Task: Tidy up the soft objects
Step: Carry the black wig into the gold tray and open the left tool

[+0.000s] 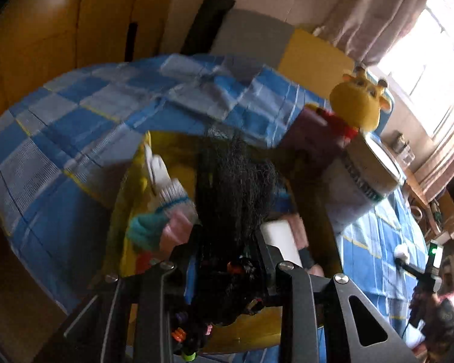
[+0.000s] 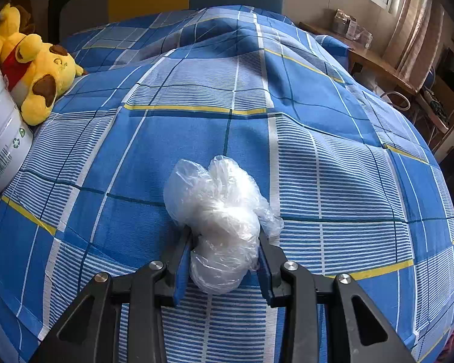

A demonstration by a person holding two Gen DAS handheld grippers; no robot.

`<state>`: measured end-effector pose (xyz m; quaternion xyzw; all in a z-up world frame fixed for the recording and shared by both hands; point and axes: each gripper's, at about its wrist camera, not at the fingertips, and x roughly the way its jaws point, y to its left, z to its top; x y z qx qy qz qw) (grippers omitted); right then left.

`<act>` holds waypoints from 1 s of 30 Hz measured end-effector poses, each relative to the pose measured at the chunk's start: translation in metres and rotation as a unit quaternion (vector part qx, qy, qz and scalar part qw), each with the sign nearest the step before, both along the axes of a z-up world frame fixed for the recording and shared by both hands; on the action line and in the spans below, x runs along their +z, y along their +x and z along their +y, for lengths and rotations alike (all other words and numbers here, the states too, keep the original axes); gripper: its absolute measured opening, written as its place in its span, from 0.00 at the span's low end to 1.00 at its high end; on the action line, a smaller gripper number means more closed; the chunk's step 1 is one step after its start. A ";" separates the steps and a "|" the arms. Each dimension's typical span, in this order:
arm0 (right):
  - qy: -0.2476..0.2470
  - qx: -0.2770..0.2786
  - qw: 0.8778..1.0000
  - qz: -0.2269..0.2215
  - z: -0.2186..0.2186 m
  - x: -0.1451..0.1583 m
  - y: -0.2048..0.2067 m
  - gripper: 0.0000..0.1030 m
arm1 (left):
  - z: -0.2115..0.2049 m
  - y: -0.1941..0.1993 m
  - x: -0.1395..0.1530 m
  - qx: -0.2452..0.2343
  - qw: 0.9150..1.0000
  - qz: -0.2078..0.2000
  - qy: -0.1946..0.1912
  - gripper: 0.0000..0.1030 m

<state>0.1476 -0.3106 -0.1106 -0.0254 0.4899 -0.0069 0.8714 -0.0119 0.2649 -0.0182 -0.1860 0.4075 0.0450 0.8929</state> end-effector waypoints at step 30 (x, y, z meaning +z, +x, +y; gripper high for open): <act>-0.030 -0.094 0.991 0.087 0.009 0.010 0.023 0.34 | -0.021 0.000 -0.006 -0.034 0.995 -0.026 0.094 0.78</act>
